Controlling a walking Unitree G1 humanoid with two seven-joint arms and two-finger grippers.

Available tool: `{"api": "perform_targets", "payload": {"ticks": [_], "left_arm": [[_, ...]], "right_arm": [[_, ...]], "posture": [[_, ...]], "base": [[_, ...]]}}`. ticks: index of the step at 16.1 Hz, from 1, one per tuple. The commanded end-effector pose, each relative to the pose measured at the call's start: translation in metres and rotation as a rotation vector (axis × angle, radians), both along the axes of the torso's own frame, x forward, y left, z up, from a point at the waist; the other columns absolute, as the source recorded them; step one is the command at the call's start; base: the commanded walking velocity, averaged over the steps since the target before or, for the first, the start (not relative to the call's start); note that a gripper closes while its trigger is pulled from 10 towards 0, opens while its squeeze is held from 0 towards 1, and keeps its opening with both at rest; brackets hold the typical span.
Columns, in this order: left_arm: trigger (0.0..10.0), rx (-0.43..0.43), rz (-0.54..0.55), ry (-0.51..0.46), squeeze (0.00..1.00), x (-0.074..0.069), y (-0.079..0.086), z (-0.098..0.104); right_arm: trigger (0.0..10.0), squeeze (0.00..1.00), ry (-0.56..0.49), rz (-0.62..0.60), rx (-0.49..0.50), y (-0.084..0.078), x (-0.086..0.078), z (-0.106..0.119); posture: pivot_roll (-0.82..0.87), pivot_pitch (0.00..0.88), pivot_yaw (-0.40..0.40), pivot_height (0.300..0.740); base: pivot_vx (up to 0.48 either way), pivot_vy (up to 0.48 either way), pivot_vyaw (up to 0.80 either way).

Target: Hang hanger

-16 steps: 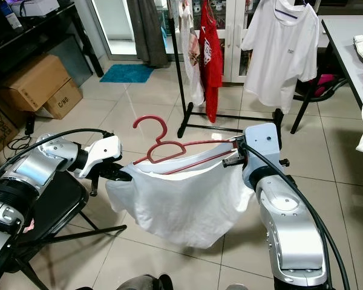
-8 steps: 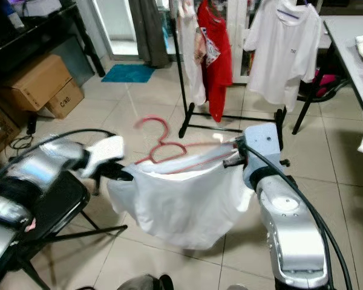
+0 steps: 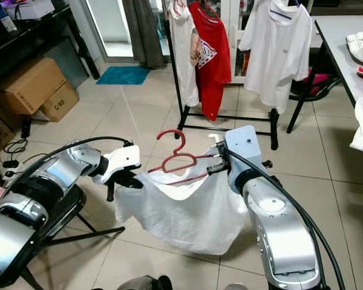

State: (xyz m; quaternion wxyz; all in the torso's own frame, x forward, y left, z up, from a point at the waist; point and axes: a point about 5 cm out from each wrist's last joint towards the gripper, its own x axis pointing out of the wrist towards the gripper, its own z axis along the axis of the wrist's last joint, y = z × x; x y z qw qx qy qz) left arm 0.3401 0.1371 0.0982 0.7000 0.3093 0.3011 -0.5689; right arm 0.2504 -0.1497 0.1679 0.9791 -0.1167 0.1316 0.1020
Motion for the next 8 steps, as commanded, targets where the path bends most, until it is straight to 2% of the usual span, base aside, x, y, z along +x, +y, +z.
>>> {"api": "perform_targets", "payload": {"ticks": [1,2,3,4,5,6,8], "left_arm": [[0.0,0.010,0.000,-0.032,0.00,0.005,-0.001,0.007],[0.0,0.007,-0.003,-0.033,0.00,0.005,-0.002,0.007],[0.0,-0.012,-0.011,-0.035,0.00,0.006,-0.007,0.008],[0.0,-0.025,-0.014,-0.040,0.00,0.006,-0.010,0.009],[0.0,-0.034,-0.014,-0.045,0.00,0.007,-0.011,0.011],[0.0,-0.047,-0.012,-0.047,0.00,0.008,-0.011,0.014],[0.0,-0.051,-0.007,-0.052,0.00,0.010,-0.008,0.016]], "right_arm": [[0.0,0.00,-0.040,0.029,0.016,0.011,-0.001,0.011],[0.3,0.00,-0.039,0.030,0.020,0.013,-0.002,0.011],[10.0,0.00,-0.016,0.043,0.022,0.018,-0.004,0.007],[10.0,0.00,0.006,0.057,0.034,0.022,-0.006,0.003],[10.0,0.54,0.017,0.064,0.050,0.023,-0.007,0.001],[10.0,1.00,0.017,0.073,0.064,0.024,-0.008,0.001],[10.0,1.00,0.014,0.094,0.071,0.025,-0.010,0.002]], "posture": [[-0.13,0.026,0.199,0.740],[-0.13,0.026,0.199,0.740],[-0.13,0.026,0.200,0.740],[-0.13,0.027,0.200,0.740],[-0.13,0.027,0.200,0.740],[-0.13,0.028,0.200,0.740],[-0.13,0.027,0.201,0.740]], "base": [[0.000,0.000,0.00],[0.000,0.000,0.00],[0.000,0.000,0.00],[0.000,0.000,0.00],[0.000,0.000,0.00],[0.000,0.000,0.00],[0.000,0.000,0.00]]}}
